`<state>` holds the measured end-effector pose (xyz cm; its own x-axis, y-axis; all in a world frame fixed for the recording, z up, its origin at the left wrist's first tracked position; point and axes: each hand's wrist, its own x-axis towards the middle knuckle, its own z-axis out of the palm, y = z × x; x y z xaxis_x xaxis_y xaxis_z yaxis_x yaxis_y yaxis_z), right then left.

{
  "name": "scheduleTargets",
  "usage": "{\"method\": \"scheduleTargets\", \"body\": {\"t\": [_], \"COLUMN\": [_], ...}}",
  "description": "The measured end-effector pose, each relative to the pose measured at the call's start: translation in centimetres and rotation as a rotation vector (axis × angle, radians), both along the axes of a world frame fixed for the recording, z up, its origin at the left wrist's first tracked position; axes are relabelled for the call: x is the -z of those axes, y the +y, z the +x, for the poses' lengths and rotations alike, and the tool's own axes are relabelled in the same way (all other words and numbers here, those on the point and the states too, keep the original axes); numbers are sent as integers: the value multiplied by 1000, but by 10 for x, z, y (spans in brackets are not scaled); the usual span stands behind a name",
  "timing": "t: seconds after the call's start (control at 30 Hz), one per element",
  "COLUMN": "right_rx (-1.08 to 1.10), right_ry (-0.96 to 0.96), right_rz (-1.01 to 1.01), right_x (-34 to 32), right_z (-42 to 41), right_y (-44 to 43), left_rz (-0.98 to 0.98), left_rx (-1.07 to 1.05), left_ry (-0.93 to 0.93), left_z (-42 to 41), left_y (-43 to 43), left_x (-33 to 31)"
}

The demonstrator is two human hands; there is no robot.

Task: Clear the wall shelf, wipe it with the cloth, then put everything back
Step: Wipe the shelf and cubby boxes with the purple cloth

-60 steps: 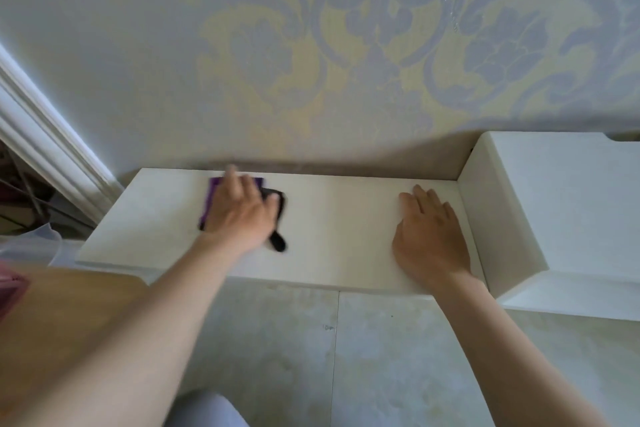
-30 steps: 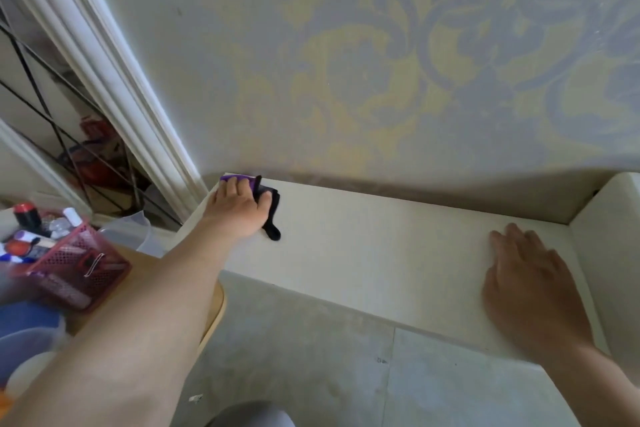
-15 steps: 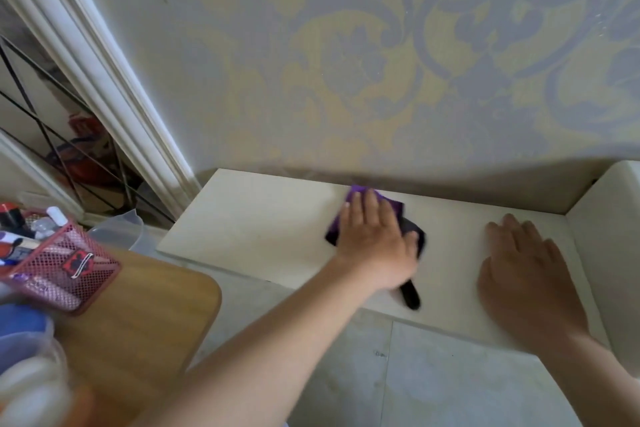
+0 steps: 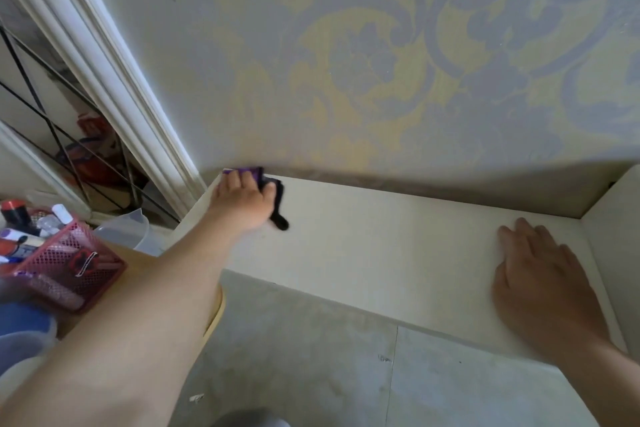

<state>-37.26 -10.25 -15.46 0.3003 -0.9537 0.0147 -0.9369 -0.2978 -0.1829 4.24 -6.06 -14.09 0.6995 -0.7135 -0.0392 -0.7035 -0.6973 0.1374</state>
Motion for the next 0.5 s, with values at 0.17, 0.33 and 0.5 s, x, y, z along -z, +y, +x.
{"method": "scheduleTargets", "body": {"t": [0.17,0.33,0.5], "right_rx": [15,18,6], "right_ry": [6,20,28], "right_rz": [-15,-15,-27], "right_x": [1,1,1], "right_z": [3,5,5], "right_y": [-2,-3,-2], "left_rz": [71,171,176], "left_rx": [-314,-276,-124], "left_ry": [163,47,69], "left_z": [51,-9,-90], "left_y": [22,20,16], "left_x": [-10,-10,-6]}}
